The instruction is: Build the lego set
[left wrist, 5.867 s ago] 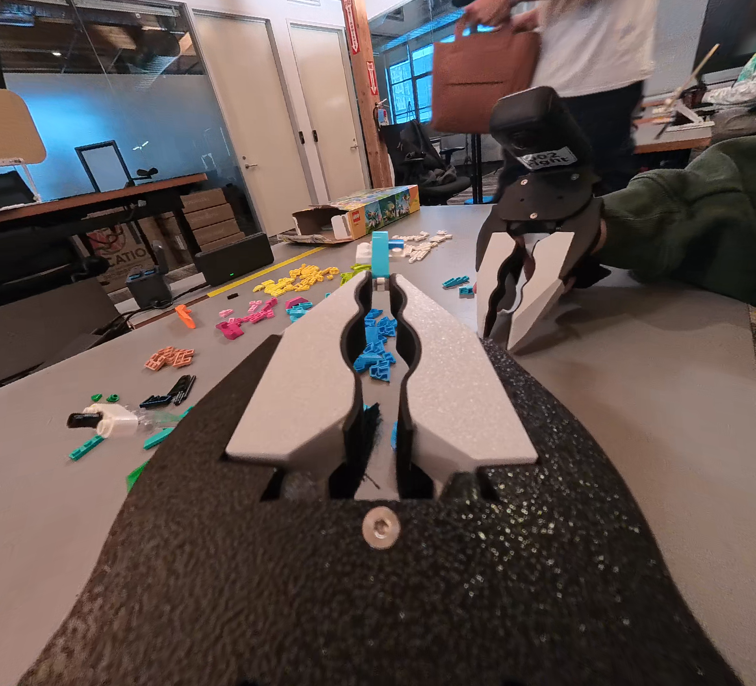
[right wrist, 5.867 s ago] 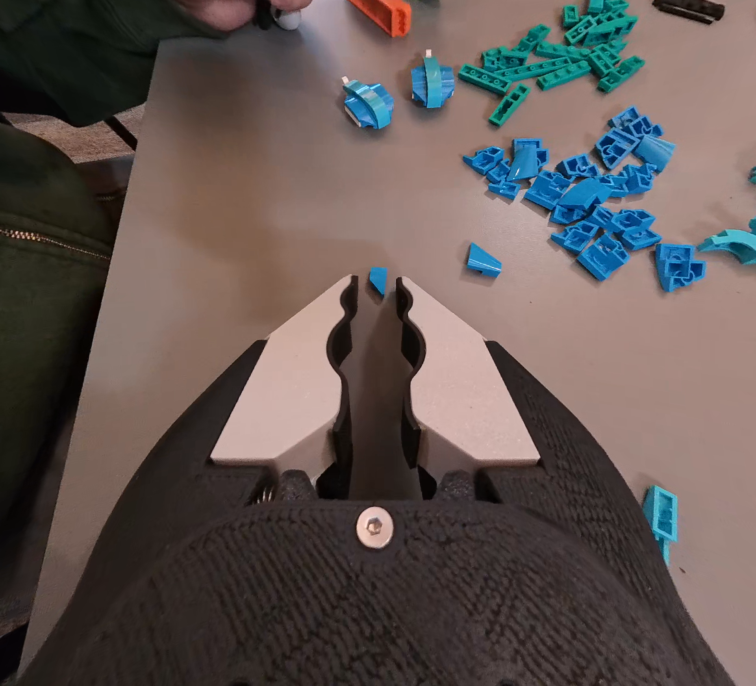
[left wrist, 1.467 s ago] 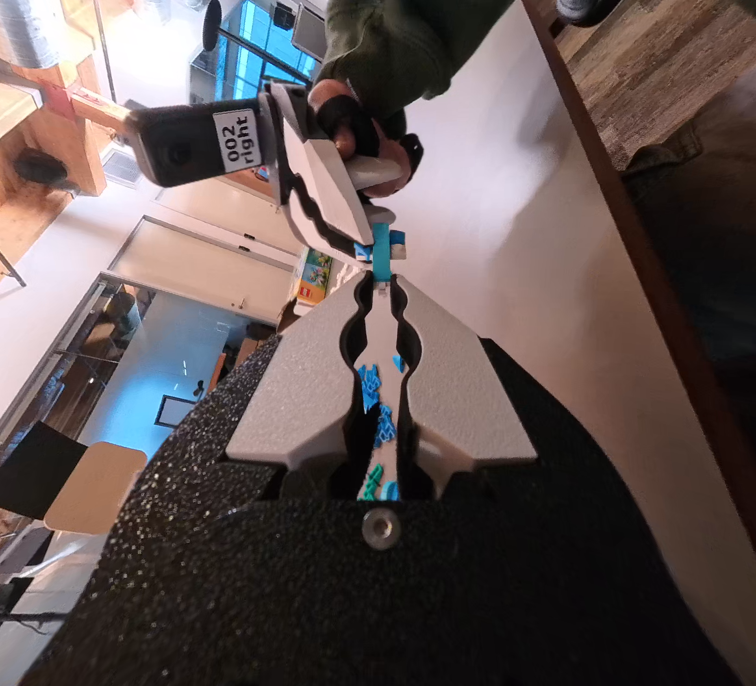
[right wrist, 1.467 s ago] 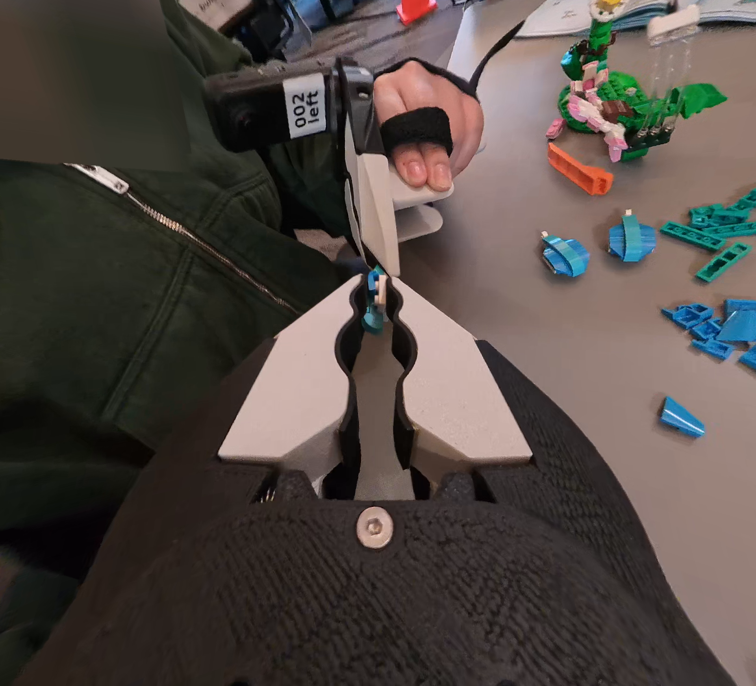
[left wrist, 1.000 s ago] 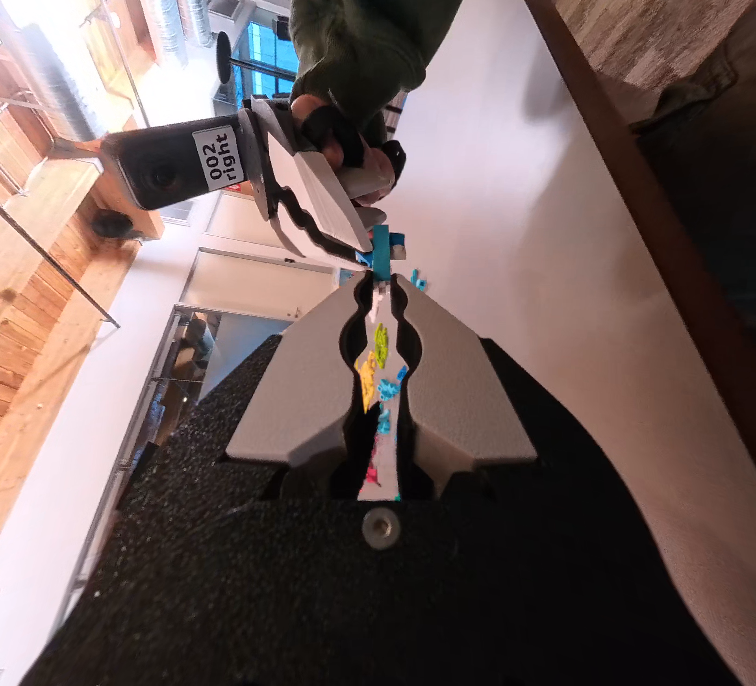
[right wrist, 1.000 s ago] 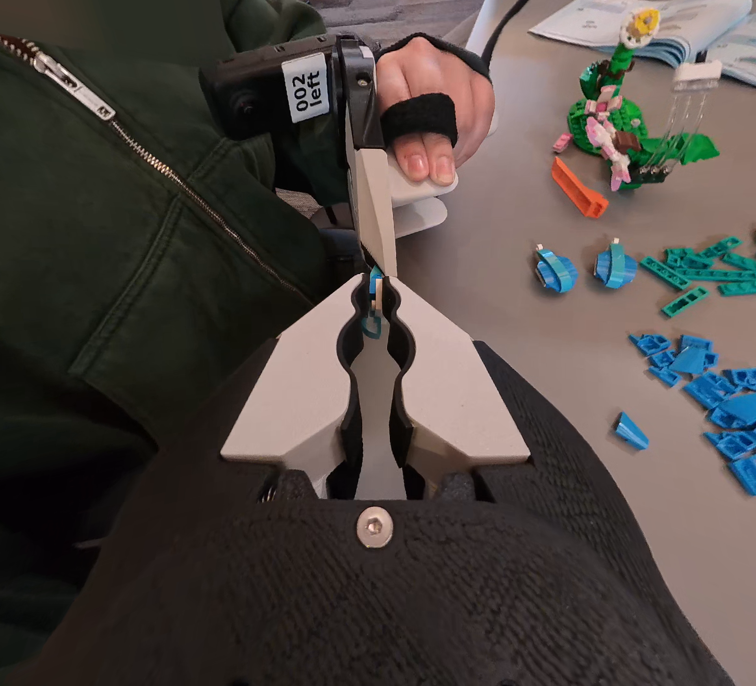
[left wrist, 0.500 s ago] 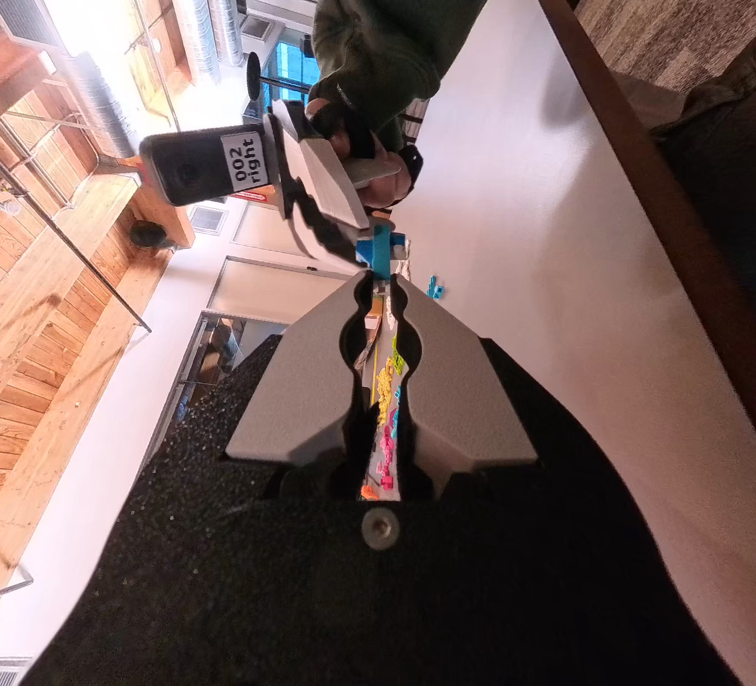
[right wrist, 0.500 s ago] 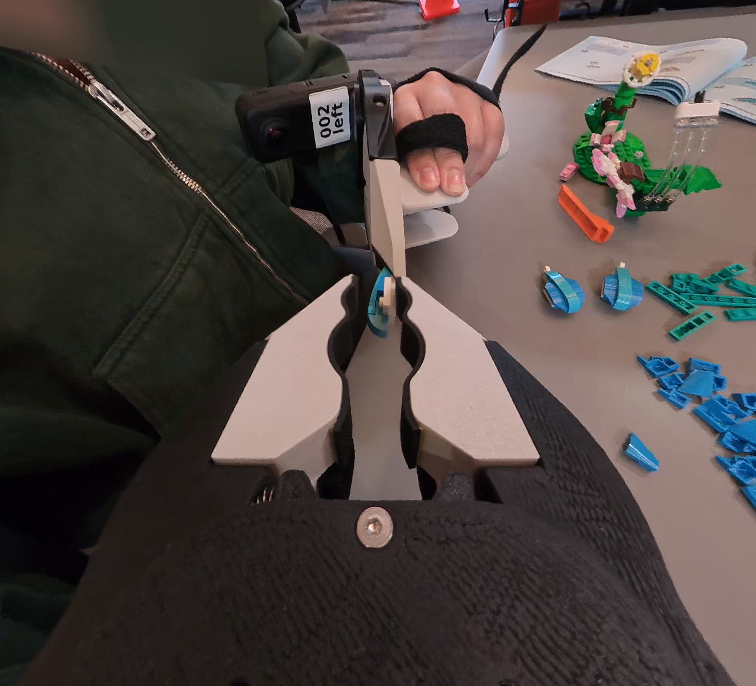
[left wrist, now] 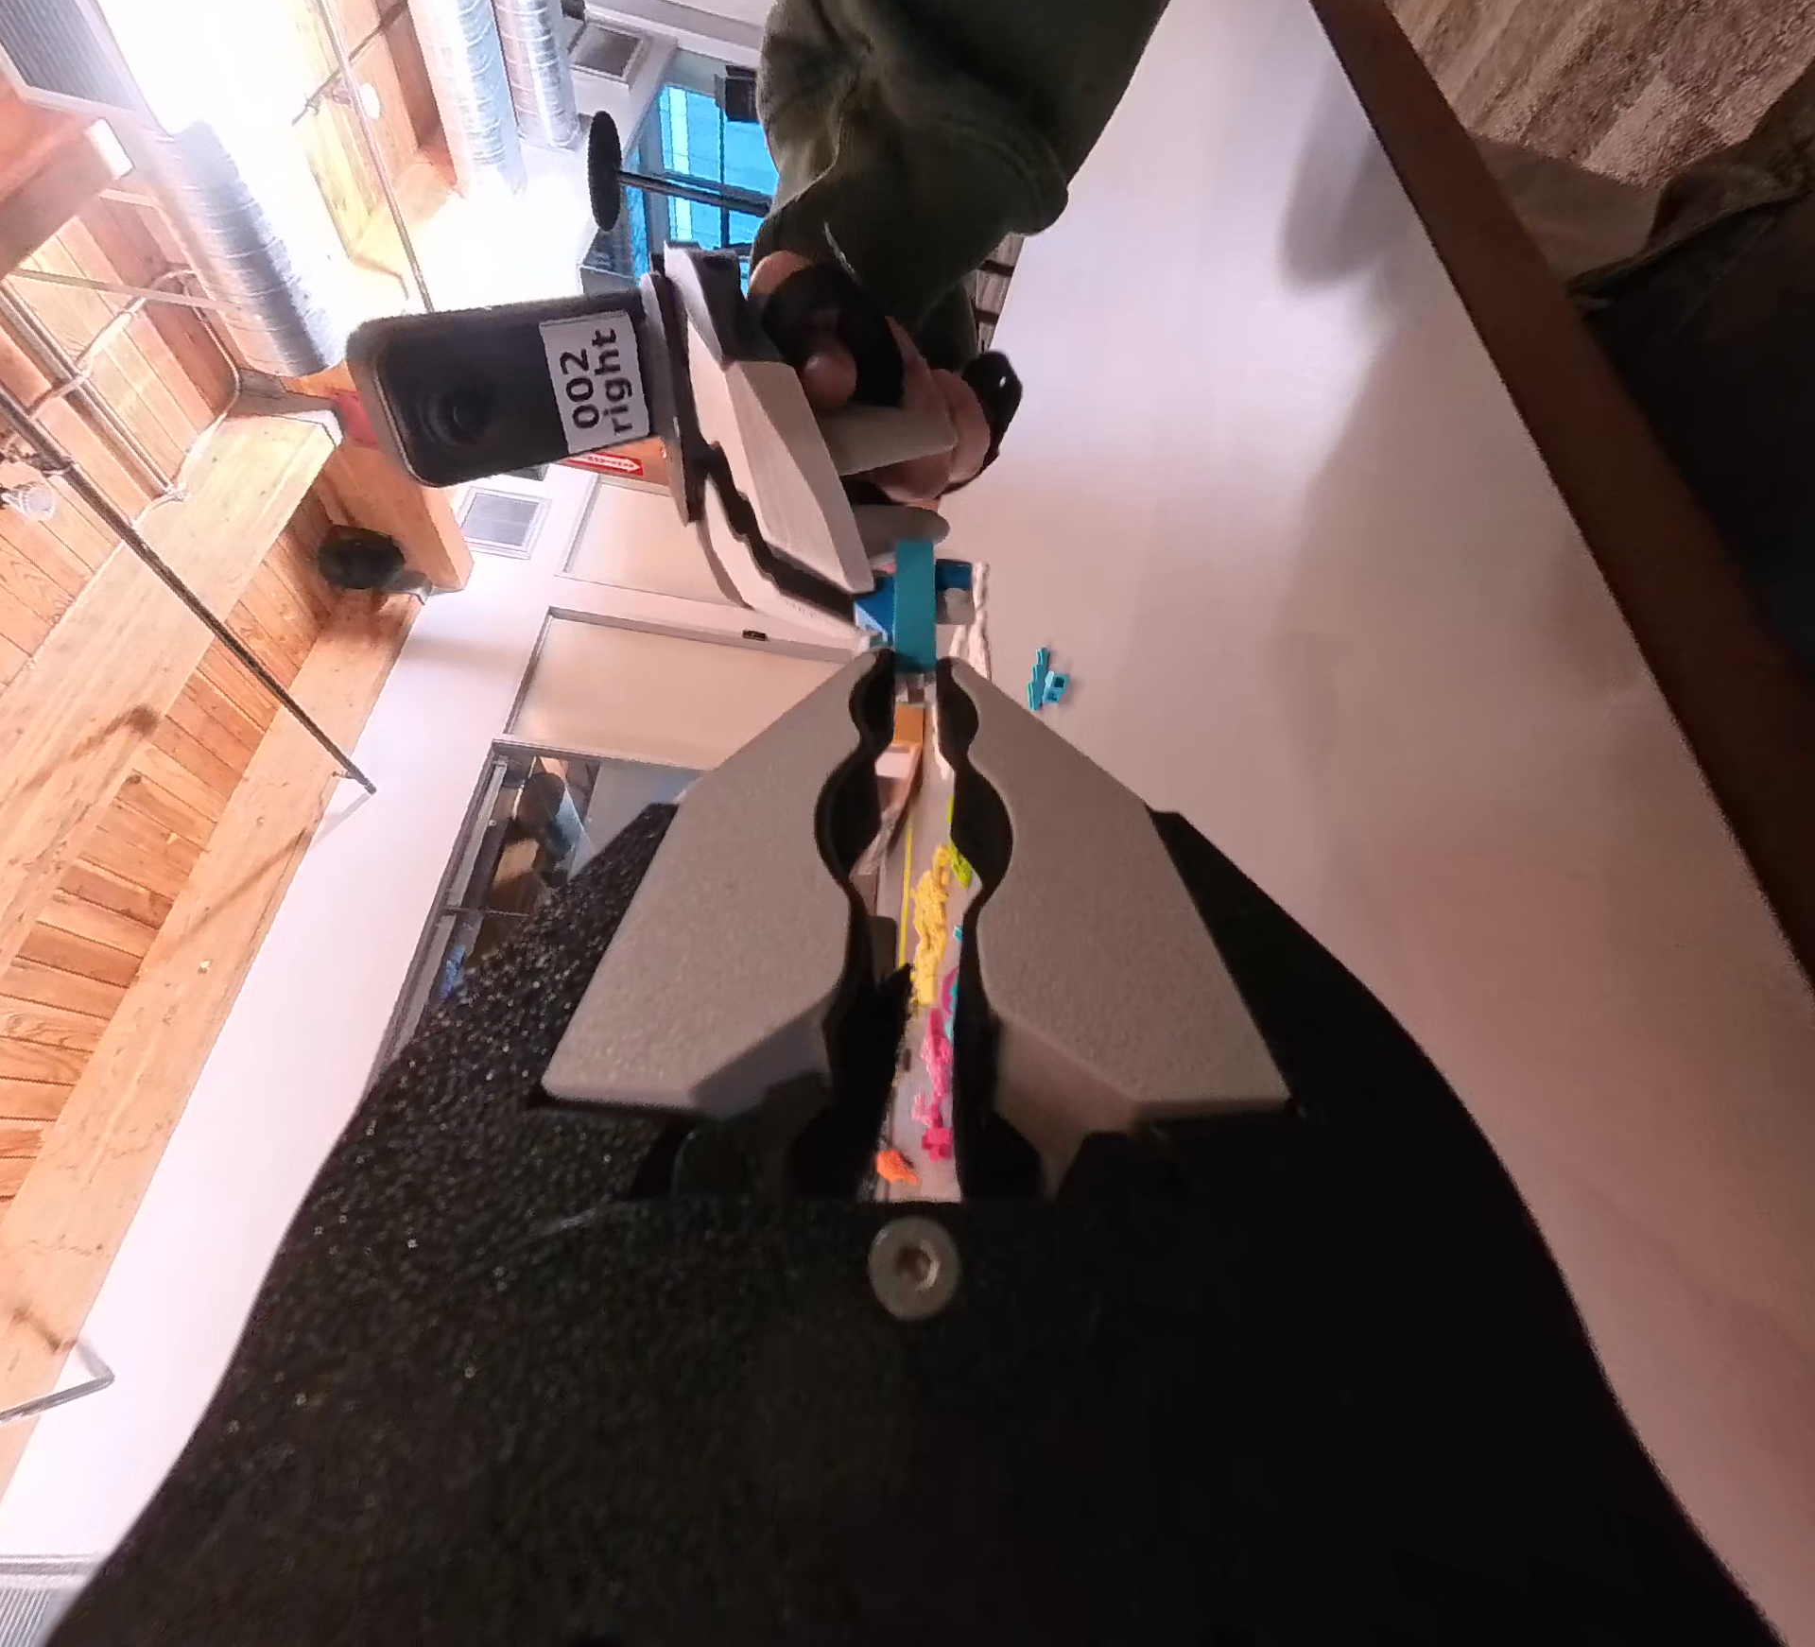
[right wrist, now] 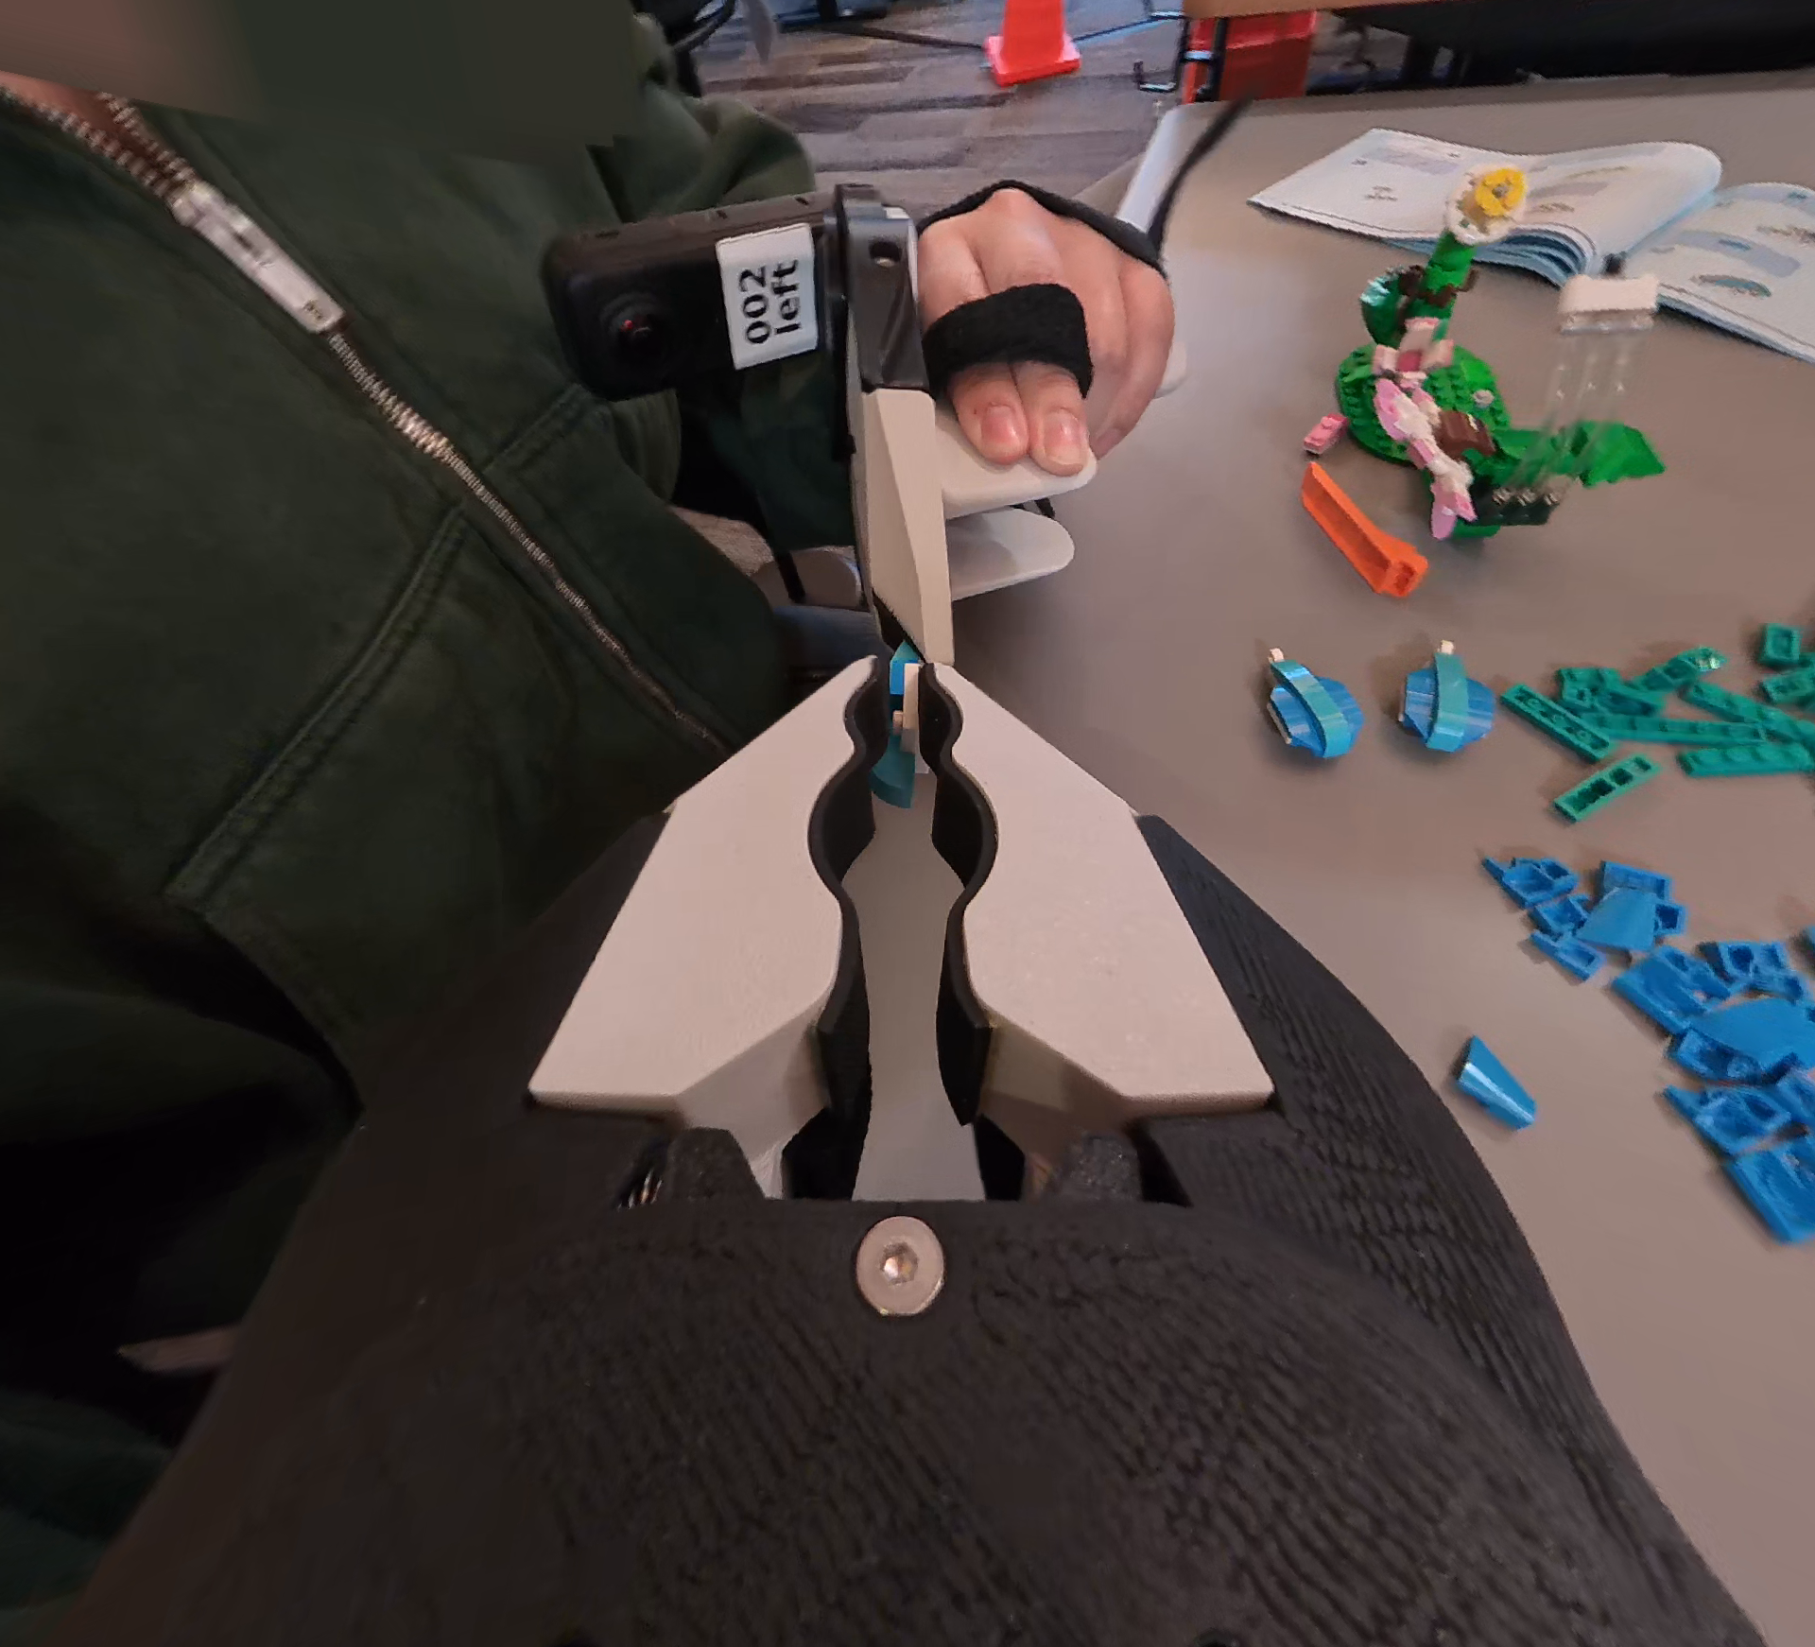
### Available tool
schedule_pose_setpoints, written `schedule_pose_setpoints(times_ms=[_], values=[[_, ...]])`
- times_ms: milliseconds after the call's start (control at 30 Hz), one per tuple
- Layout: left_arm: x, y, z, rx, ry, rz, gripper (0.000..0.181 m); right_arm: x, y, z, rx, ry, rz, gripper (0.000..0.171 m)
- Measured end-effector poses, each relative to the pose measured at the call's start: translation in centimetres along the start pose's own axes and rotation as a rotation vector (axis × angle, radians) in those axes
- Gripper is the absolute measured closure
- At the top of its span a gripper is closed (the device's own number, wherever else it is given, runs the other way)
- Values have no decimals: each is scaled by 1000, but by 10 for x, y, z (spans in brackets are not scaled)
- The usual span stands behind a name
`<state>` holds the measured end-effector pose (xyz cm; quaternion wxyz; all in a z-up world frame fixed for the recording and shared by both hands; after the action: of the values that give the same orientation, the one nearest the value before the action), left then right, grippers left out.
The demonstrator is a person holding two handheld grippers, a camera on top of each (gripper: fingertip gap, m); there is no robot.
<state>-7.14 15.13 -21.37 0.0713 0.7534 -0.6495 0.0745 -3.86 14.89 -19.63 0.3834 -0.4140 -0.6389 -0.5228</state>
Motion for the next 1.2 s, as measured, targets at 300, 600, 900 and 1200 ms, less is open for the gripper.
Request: schedule_pose_setpoints(times_ms=[300, 600, 900, 1200], values=[[-66, -5, 7, -11, 721, -156, 175, 3, 54, 67, -633, 133, 263, 127], [-85, 1, -3, 52, 1064, -106, 175, -32, 184, 90, -1501, 296, 382, 128], [-68, -2, 4, -1, 958, -51, 176, -60, 203, 110, -1549, 222, 312, 133], [-68, -2, 4, 1, 949, -46, 176, -63, 193, 114, -1495, 236, 279, 140]])
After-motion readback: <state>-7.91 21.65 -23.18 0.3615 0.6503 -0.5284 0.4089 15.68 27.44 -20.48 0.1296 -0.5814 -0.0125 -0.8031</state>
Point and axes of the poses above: each gripper's, where its closed fingertips meet, y back along the fingers, x out of its top, z = x × y across the jaws, the point moved 2 cm from there along y, back along the fingers, and after that the axes turned 2 degrees about x, right-handed, at the moved point
